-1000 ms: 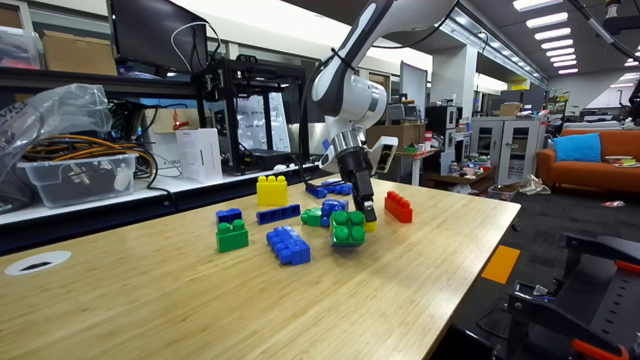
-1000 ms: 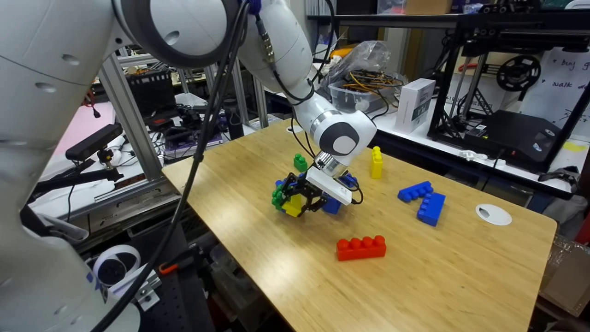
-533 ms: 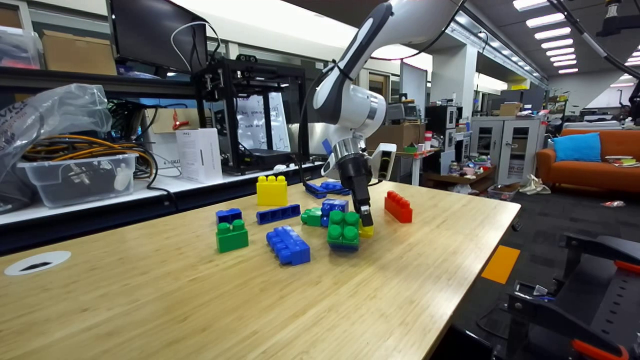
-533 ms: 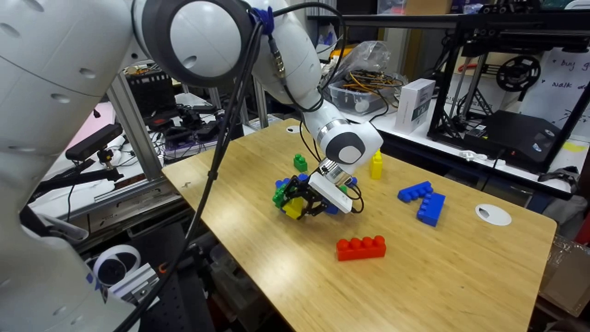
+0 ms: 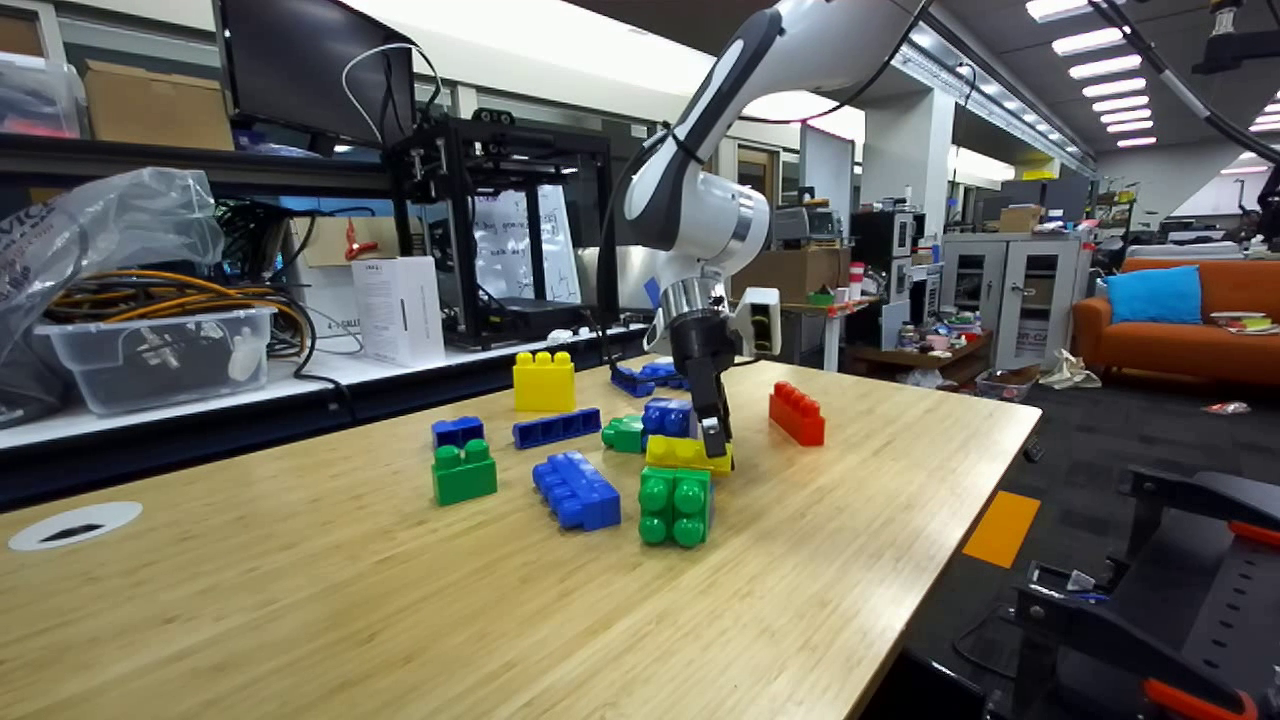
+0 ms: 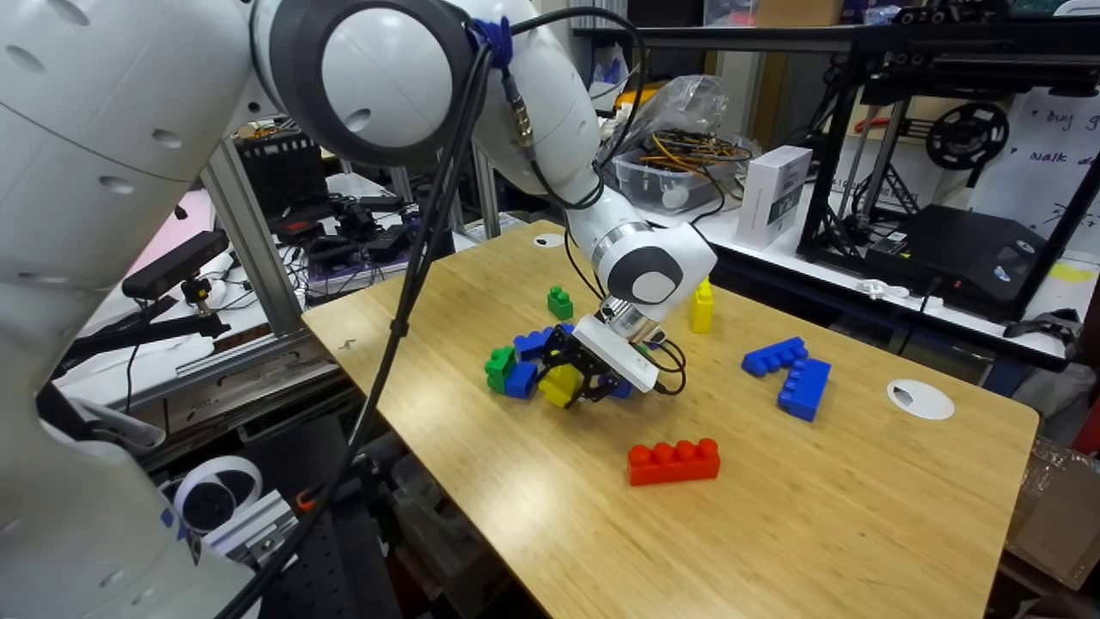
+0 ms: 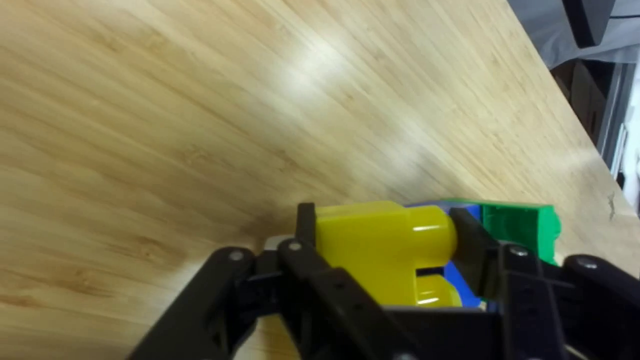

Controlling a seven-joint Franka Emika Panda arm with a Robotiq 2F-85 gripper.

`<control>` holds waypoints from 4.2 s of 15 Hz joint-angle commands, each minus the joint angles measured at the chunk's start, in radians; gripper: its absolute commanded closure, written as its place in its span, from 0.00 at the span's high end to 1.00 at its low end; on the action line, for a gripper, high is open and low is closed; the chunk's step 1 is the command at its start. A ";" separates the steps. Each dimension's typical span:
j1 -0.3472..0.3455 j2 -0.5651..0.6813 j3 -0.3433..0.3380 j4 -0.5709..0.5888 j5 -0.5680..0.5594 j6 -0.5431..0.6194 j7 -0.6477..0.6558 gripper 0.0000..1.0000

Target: Remove the yellow building block from the blue, green and yellow structure

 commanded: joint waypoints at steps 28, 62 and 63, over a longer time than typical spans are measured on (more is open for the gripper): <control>-0.044 -0.194 -0.069 -0.300 -0.286 0.583 0.299 0.42; 0.139 -0.704 -0.034 -0.741 -0.315 0.917 0.696 1.00; 0.139 -0.704 -0.035 -0.741 -0.315 0.917 0.696 1.00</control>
